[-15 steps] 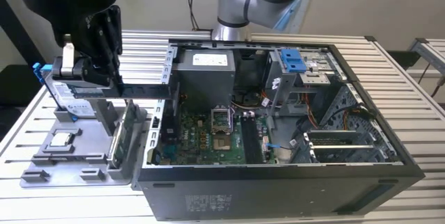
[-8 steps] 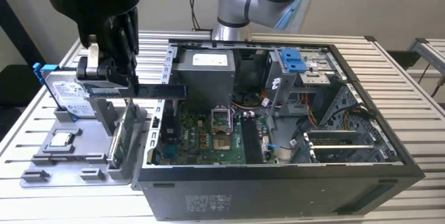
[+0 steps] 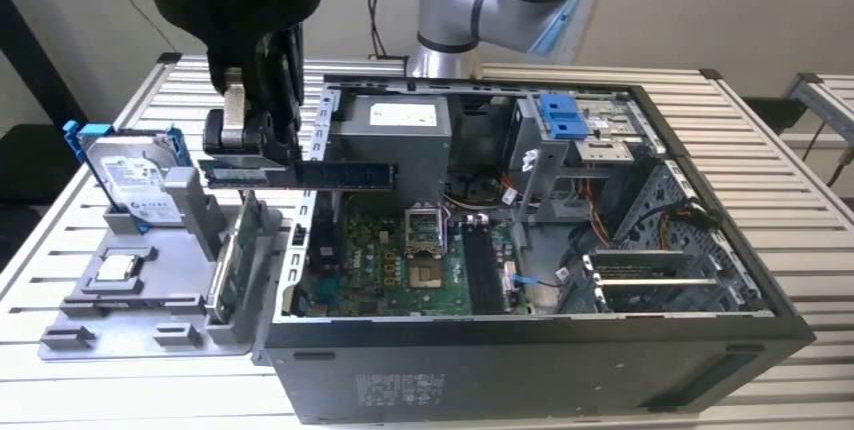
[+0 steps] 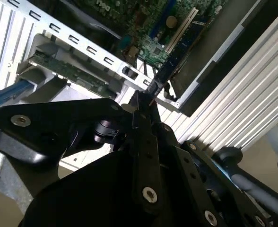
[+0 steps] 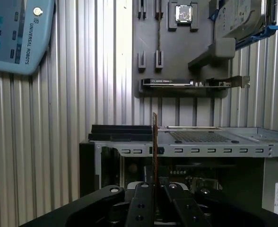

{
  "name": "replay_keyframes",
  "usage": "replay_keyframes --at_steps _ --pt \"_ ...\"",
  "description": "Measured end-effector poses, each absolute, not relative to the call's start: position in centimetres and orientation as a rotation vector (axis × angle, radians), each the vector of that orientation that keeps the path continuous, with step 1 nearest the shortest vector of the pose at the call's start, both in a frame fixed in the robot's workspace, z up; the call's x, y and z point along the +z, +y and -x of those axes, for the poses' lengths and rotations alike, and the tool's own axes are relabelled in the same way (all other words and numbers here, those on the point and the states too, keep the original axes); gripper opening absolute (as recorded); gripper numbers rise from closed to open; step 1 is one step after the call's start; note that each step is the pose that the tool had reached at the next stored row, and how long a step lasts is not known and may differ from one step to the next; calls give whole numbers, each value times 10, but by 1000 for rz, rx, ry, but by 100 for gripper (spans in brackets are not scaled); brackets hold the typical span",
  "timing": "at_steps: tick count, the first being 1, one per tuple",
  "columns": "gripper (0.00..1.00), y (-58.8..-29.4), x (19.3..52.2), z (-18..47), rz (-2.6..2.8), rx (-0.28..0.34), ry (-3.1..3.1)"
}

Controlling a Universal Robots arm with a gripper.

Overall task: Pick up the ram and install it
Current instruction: 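Pick up the ram and move it above insertion slot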

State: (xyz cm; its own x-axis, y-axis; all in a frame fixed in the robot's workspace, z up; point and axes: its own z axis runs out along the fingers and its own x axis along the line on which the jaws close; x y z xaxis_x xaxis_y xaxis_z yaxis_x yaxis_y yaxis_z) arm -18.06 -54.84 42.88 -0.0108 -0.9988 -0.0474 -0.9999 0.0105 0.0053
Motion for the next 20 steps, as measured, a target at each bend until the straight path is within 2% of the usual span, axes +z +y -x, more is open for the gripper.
replay_keyframes --at_steps 20 --pt "14 -548 429 119 2189 60 2213"
